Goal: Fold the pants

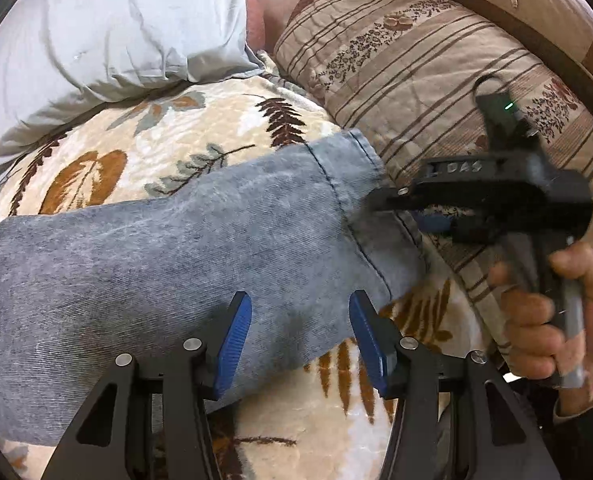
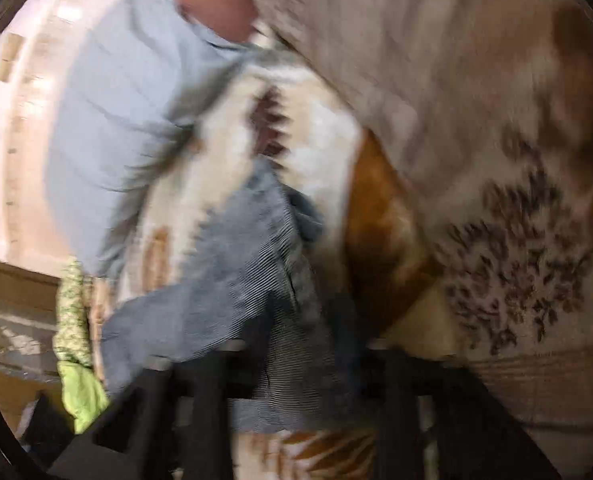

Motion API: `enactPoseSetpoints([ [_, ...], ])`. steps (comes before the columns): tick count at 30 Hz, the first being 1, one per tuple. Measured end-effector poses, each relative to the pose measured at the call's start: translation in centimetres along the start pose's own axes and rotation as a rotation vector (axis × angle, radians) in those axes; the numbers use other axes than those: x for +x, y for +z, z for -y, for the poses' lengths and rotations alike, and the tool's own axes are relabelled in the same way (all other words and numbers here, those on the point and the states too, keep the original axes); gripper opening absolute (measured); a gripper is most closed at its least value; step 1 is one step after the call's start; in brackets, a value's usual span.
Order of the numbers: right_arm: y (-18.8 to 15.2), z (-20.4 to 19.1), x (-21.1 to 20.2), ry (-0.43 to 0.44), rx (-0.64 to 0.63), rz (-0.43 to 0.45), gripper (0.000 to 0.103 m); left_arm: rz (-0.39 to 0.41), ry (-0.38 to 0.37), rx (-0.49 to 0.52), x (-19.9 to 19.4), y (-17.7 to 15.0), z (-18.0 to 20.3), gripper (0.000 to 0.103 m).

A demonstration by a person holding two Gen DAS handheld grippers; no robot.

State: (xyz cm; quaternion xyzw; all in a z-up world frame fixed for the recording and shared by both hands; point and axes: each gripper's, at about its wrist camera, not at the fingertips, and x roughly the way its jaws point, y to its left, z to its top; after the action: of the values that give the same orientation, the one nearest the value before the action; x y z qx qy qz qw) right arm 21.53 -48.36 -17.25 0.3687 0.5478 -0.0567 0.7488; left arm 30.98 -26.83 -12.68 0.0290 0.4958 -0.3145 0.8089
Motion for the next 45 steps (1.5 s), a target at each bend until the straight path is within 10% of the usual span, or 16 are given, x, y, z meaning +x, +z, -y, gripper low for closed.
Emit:
enactPoseSetpoints([
  [5, 0.0, 0.0, 1.5, -0.063, -0.037, -0.038, 0.061, -0.001, 0.008, 0.014, 0.4, 0.0, 0.2, 0.051],
  [7, -0.1, -1.1, 2.7, -0.145, -0.094, -0.046, 0.045, 0.000, 0.009, 0.005, 0.5, 0.1, 0.2, 0.051],
  [8, -0.2, -1.7, 2.5, -0.157, -0.111, -0.035, 0.010, 0.000, 0.003, 0.001, 0.5, 0.1, 0.2, 0.051],
  [13, -0.6, -2.5, -3.8, 0.070, -0.093, 0.094, 0.010, 0.017, 0.019, 0.040, -0.7, -0.1, 0.7, 0.051],
  [29, 0.9, -1.1, -3.4, 0.212, -0.022, -0.007, 0.010, -0.017, 0.120, 0.493, 4.5, 1.3, 9.7, 0.054],
  [31, 0.9, -1.0, -3.2, 0.219, -0.021, -0.017, 0.009, -0.038, 0.141, 0.461, 6.1, 1.8, 8.6, 0.023],
  [45, 0.2, -7.0, -5.8, 0.242, -0.173, 0.056, 0.009, 0.131, -0.057, 0.097, -0.8, 1.8, 3.1, 0.014],
])
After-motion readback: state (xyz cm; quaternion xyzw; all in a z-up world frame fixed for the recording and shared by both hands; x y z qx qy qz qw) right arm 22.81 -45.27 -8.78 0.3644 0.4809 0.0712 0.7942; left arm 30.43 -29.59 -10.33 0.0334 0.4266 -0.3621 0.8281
